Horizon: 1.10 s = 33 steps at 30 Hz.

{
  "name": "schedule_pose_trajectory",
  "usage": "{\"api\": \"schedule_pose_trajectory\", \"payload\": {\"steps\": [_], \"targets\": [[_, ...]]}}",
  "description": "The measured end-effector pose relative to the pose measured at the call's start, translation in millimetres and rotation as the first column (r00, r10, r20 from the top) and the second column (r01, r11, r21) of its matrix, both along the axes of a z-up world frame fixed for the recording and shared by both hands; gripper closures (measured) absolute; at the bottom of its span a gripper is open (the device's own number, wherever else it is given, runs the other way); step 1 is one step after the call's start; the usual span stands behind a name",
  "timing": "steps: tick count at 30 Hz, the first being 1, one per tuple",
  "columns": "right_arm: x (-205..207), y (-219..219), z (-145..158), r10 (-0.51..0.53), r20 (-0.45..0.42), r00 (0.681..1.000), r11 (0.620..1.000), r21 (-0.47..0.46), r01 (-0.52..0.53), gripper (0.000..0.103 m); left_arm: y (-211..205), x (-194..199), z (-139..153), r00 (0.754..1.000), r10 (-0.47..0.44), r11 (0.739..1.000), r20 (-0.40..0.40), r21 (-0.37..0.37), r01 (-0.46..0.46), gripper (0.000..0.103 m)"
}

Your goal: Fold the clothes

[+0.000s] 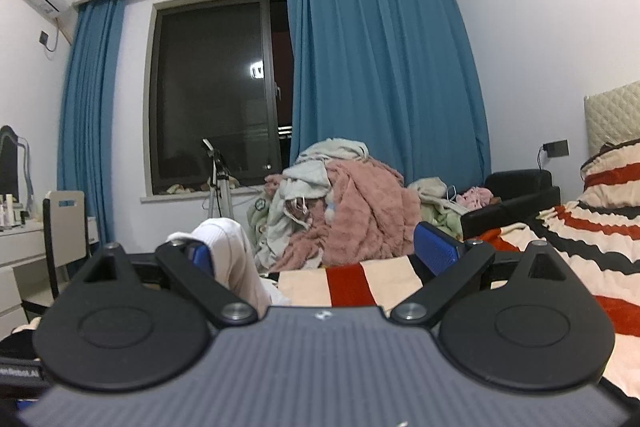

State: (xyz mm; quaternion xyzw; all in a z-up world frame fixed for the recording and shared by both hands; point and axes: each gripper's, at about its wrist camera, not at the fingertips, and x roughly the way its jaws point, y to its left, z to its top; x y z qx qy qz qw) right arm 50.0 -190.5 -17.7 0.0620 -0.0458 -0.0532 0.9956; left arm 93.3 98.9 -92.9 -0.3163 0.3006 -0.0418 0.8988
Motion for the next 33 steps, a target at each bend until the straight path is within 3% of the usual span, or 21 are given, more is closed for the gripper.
{"api": "schedule_pose_trajectory", "payload": {"steps": [3, 7, 11, 21, 27, 33], "targets": [[-1, 1, 1, -0.012, 0.002, 1.000, 1.000, -0.011, 0.012, 0.005, 8, 0, -5, 0.999, -0.016, 0.999, -0.035, -0.048, 0.014, 0.014], [1, -2, 1, -0.043, -0.012, 0.999, 0.999, 0.002, 0.043, 0.005, 1, 1, -13, 0.987, -0.128, 0.990, -0.099, -0.068, 0.122, 0.014], [4, -8, 1, -0.070, -0.026, 0.997, 0.997, 0.030, 0.071, 0.005, -17, 3, -12, 0.969, -0.224, 0.973, -0.102, 0.023, 0.228, 0.014], [2, -5, -1, -0.066, -0.024, 0.998, 0.997, 0.026, 0.067, 0.005, -11, -8, 10, 0.994, -0.054, 0.996, 0.093, 0.069, 0.048, 0.013], [-1, 2, -1, -0.060, -0.008, 0.998, 0.998, -0.003, 0.060, 0.005, 0, -3, 8, 0.998, 0.064, 0.993, 0.015, 0.101, -0.065, 0.009], [-2, 5, -4, -0.093, 0.001, 0.996, 0.995, -0.035, 0.093, 0.005, -6, 1, -4, 0.995, -0.018, 0.986, -0.096, 0.165, 0.034, 0.007]]}}
